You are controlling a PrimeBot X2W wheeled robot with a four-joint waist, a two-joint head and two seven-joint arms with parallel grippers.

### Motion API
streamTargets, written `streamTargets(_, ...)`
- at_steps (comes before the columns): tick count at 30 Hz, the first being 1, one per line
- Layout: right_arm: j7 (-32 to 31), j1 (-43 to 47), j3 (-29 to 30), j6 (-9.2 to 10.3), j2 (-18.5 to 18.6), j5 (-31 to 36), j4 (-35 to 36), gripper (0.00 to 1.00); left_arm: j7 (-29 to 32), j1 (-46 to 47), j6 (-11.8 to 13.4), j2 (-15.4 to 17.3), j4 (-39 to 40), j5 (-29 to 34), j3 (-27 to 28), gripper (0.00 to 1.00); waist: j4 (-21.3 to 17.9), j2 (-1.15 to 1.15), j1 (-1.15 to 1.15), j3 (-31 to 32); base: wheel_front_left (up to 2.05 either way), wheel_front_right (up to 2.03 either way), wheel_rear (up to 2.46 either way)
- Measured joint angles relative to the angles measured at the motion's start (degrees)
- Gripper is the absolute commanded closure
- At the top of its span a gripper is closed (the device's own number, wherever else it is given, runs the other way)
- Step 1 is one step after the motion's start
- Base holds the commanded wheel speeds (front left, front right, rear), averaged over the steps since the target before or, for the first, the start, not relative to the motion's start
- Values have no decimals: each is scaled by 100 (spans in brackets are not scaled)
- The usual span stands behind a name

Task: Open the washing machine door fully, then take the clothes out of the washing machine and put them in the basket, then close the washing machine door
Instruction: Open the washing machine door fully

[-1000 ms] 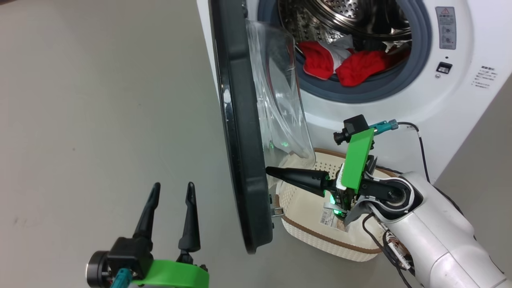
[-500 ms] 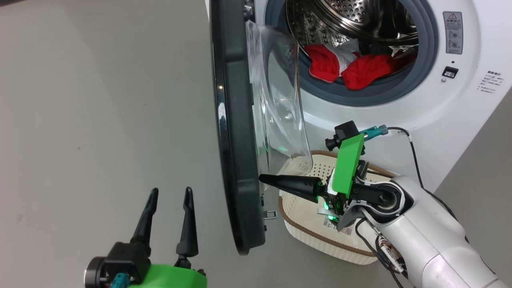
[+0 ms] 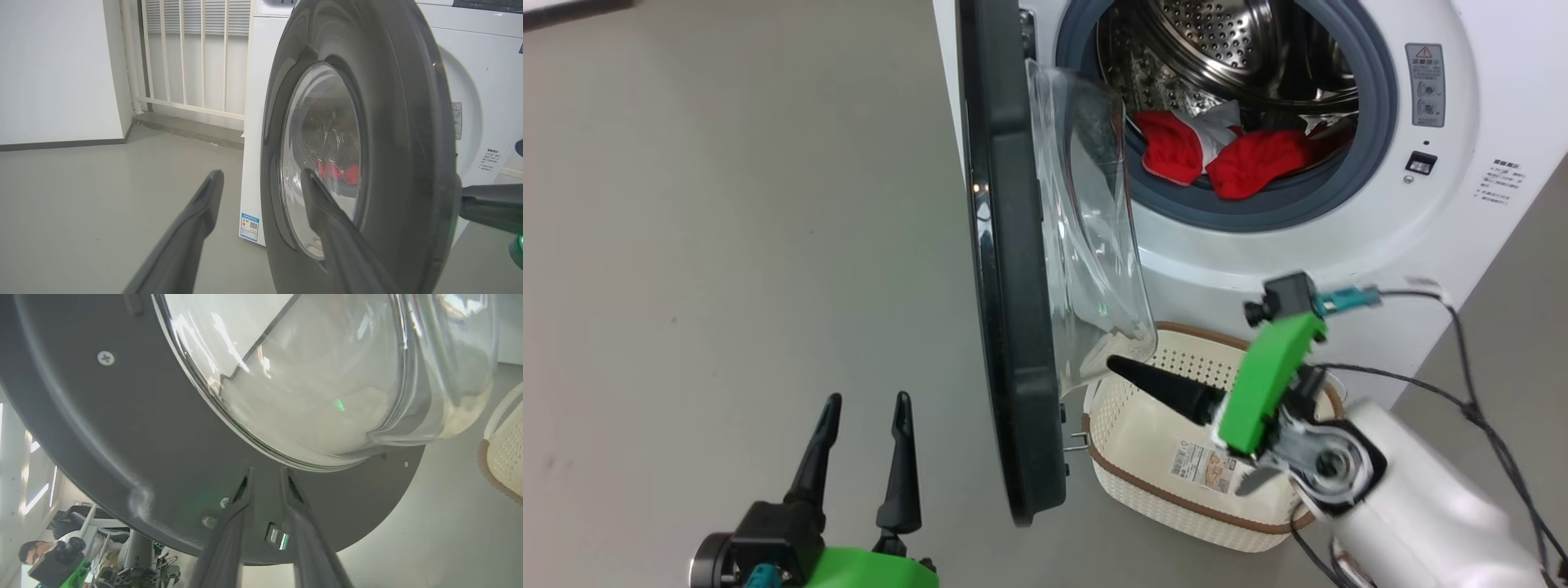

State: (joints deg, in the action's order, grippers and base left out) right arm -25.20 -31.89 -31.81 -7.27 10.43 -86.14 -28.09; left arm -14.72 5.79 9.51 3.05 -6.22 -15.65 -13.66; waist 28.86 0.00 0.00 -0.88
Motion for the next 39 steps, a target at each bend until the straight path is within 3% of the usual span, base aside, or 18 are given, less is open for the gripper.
streamTargets(3, 450, 157, -91, 0, 170, 433, 94, 0, 0, 1, -5, 4, 2, 1, 21, 0, -16, 0, 0, 23, 0, 0, 0)
streamTargets(8, 2069, 311, -327, 0, 612, 1965, -77, 0, 0, 0, -148, 14, 56, 1, 93, 0, -95, 0, 0, 55, 0, 0, 0)
streamTargets(15, 3709, 383, -331, -2, 581, 3729, -992, 0, 0, -4, -209, 11, 221, 179, 252, 0, -286, 0, 0, 28, 0, 0, 0)
streamTargets(21, 3934, 392, 615, -2, 248, 5295, -1177, 0, 0, -63, -256, -2, 334, 304, 331, 0, -403, 0, 0, -33, 0, 0, 0)
streamTargets(25, 3964, 736, 1697, -2, -46, 6436, -274, 0, 0, -123, -294, -13, 365, 365, 357, 0, -434, 0, 0, -74, 0, 0, 0)
streamTargets(28, 3983, 1349, 2180, -3, -392, 7031, 361, 0, 0, -124, -296, -26, 385, 404, 360, 0, -422, 0, 0, -75, 0, 0, 0)
streamTargets(34, 3983, 2141, 2441, -3, -669, 7633, 1296, 0, 0, -127, -296, -30, 415, 404, 361, 0, -394, 0, 0, -91, 0, 0, 0)
streamTargets(39, 3983, 2418, 2441, -3, -704, 7715, 1468, 0, 0, -137, -296, -32, 428, 404, 357, 0, -361, 0, 0, -102, 0, 0, 0)
